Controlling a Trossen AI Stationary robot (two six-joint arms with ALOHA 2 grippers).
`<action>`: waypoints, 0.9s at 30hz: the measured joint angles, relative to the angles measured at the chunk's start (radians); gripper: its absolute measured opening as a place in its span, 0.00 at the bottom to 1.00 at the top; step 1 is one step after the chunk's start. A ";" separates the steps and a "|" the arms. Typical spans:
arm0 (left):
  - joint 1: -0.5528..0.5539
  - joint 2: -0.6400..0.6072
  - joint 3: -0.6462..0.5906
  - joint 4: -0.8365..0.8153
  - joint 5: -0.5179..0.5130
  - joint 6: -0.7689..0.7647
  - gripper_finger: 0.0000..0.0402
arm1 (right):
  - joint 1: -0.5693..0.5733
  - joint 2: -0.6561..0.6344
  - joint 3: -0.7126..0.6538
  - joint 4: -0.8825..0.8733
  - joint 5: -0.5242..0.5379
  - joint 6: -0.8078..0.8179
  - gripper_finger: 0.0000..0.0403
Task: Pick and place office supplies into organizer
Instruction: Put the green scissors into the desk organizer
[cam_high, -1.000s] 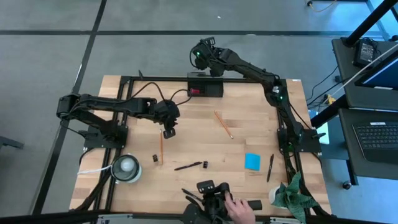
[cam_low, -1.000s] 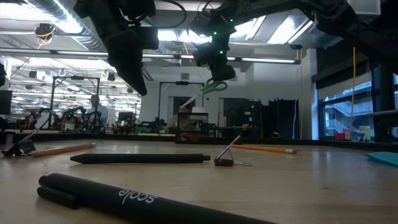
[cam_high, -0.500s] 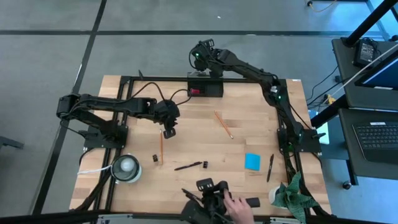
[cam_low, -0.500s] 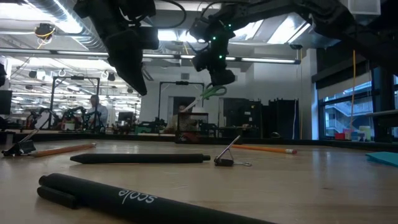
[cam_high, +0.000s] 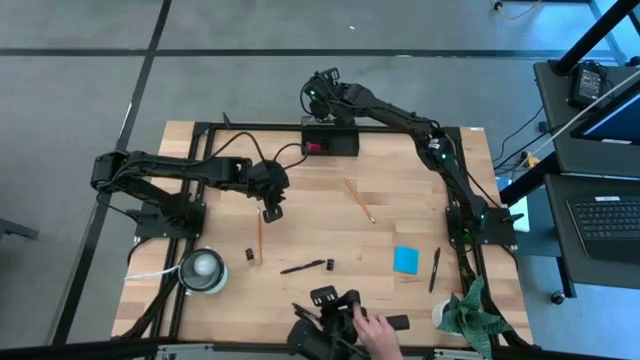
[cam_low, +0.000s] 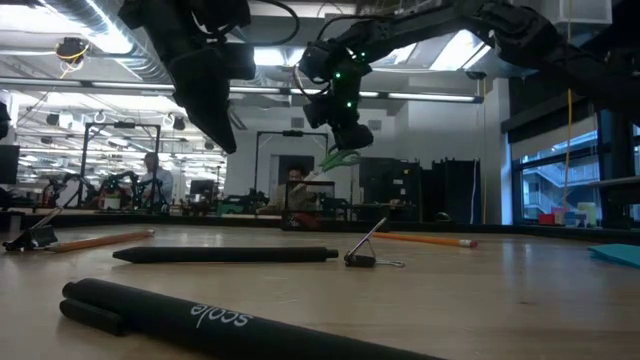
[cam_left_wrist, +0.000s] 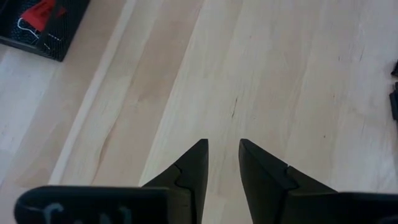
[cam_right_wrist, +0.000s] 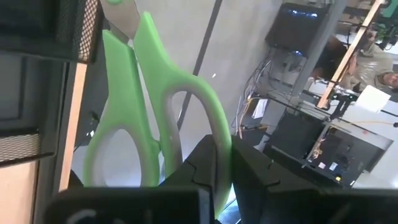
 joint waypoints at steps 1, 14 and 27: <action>0.000 0.000 0.000 0.000 0.000 0.000 0.21 | 0.000 0.003 0.000 -0.002 0.002 0.002 0.09; 0.000 0.000 0.000 0.000 0.000 0.008 0.21 | 0.006 0.035 0.001 0.004 0.001 0.015 0.09; 0.000 0.000 0.000 0.000 0.000 0.052 0.21 | 0.043 0.035 0.001 -0.004 0.084 -0.026 0.09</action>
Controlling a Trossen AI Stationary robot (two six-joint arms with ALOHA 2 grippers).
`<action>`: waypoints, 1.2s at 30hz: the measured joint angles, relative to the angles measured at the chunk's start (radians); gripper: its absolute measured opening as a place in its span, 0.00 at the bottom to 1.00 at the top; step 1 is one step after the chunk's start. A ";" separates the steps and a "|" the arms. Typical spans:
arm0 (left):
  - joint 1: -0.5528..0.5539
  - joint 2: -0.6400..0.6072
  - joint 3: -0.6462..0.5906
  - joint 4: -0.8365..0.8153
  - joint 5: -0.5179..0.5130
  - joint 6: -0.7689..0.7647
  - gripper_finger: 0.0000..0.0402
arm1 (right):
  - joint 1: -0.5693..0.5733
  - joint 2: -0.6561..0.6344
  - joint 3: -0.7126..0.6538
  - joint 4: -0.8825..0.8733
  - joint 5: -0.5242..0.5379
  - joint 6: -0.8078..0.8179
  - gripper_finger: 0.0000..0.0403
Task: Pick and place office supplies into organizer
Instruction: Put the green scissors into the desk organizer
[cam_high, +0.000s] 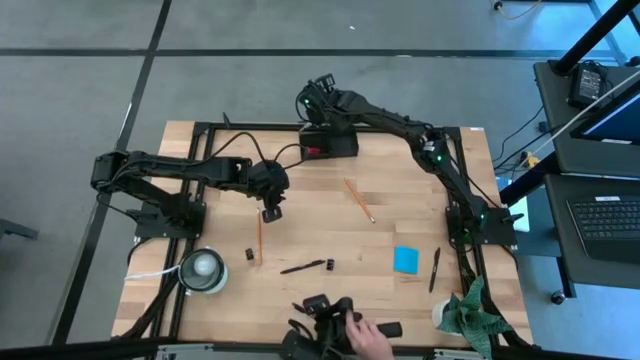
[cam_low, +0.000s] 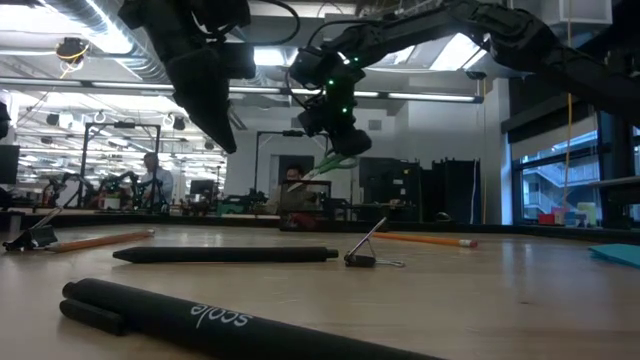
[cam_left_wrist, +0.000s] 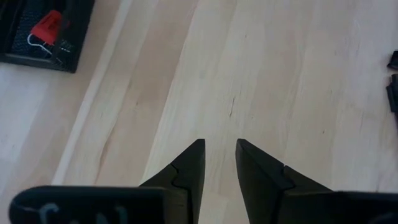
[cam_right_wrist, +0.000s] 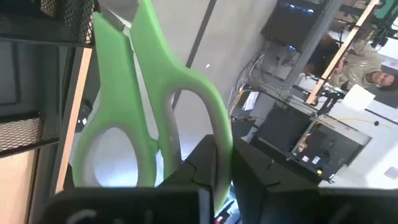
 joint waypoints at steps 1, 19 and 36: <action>0.000 0.000 0.000 0.000 0.000 0.001 0.21 | 0.003 0.000 -0.001 -0.011 0.015 -0.022 0.09; 0.000 0.000 0.000 0.000 0.000 0.062 0.20 | 0.042 0.002 -0.003 -0.002 0.071 -0.112 0.09; 0.000 0.000 0.000 -0.001 0.000 0.064 0.20 | 0.056 0.066 0.000 0.034 0.031 -0.183 0.09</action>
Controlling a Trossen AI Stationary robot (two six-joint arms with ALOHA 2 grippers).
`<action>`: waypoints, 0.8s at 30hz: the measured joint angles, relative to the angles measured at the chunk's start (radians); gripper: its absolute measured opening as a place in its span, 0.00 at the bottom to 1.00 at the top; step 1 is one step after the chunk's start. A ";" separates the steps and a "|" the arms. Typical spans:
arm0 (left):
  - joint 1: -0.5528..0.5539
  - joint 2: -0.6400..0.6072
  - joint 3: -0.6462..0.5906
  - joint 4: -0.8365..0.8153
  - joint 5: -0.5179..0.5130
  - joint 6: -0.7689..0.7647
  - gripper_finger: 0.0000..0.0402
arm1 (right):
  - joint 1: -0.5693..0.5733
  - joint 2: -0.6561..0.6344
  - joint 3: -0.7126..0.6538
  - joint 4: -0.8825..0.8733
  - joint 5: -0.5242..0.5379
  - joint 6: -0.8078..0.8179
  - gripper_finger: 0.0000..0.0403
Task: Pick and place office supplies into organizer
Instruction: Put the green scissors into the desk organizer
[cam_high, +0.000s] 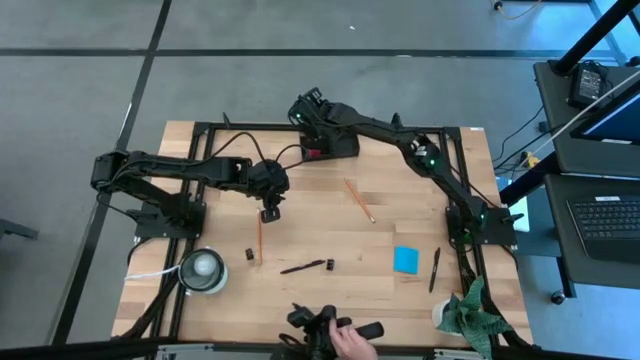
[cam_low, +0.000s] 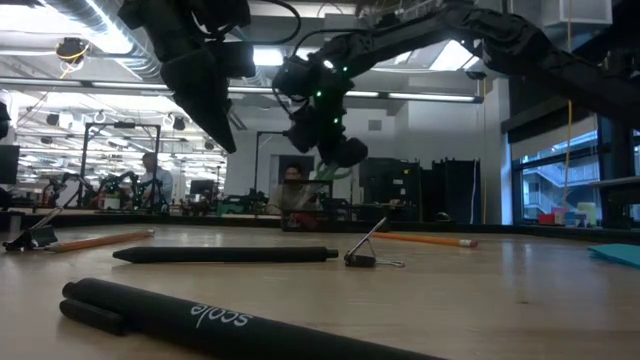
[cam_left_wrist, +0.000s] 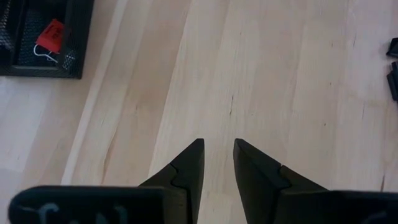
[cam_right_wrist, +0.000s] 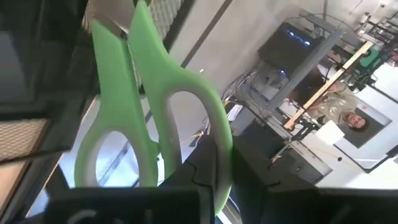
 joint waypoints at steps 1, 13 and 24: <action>0.000 0.000 0.000 -0.001 0.000 0.000 0.20 | 0.002 0.006 0.000 0.002 0.010 -0.005 0.09; 0.000 0.000 0.000 -0.002 0.000 0.000 0.20 | 0.014 0.029 0.009 0.034 0.029 0.112 0.14; 0.000 0.000 0.000 -0.002 0.000 0.000 0.20 | 0.016 0.031 0.010 0.041 0.015 0.134 0.29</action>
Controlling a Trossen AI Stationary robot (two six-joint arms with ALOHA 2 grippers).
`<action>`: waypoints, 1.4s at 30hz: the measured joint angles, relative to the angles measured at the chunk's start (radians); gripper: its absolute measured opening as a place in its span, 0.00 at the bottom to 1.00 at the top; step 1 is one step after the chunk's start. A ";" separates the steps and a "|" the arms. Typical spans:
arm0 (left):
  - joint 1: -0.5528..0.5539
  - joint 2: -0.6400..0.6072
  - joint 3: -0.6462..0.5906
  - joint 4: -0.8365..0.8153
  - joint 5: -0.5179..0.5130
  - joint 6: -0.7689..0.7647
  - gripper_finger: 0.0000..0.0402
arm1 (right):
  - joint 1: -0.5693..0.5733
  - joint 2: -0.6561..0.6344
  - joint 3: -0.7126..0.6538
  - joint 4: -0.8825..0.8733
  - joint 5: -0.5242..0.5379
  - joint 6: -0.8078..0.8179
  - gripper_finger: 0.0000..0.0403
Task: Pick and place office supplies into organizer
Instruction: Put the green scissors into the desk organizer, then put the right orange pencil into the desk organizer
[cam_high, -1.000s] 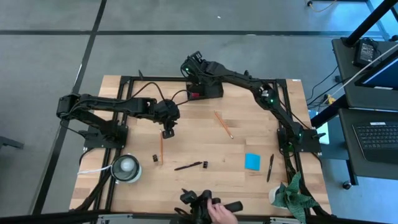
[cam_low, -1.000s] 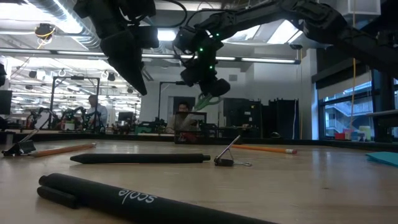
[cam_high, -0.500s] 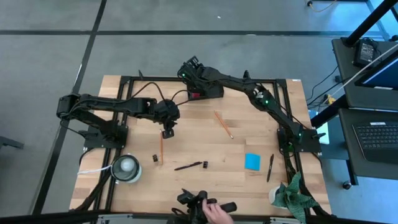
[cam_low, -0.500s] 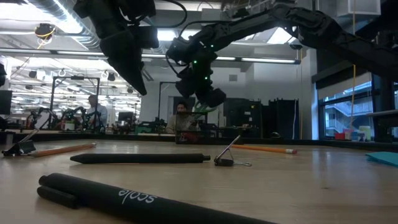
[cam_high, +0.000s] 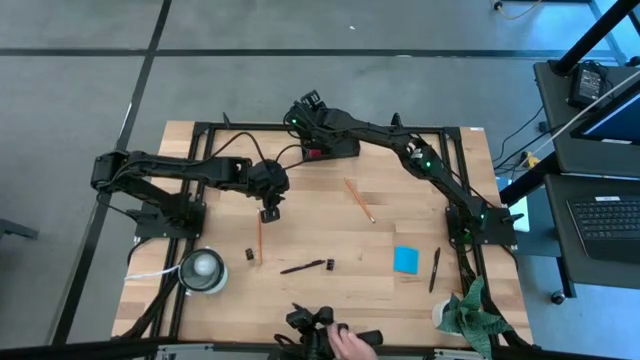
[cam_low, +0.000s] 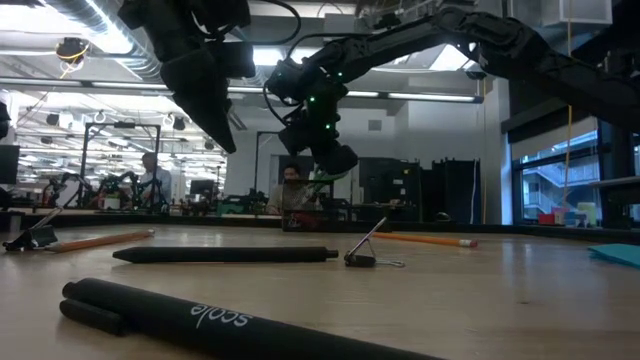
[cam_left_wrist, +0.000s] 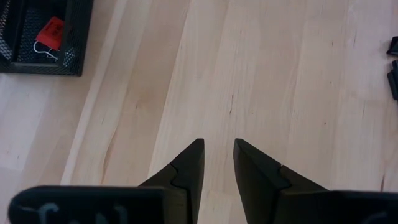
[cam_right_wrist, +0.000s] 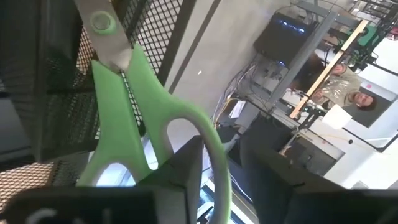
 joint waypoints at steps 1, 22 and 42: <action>0.000 0.000 0.000 0.000 0.000 0.000 0.20 | 0.000 0.000 0.000 0.000 0.000 0.000 0.31; 0.000 0.000 0.000 -0.005 0.000 0.000 0.20 | 0.070 -0.114 0.010 -0.047 0.020 0.321 0.49; -0.001 0.000 0.000 0.072 0.002 0.008 0.20 | 0.155 -0.530 -0.299 -0.530 -0.635 1.240 0.49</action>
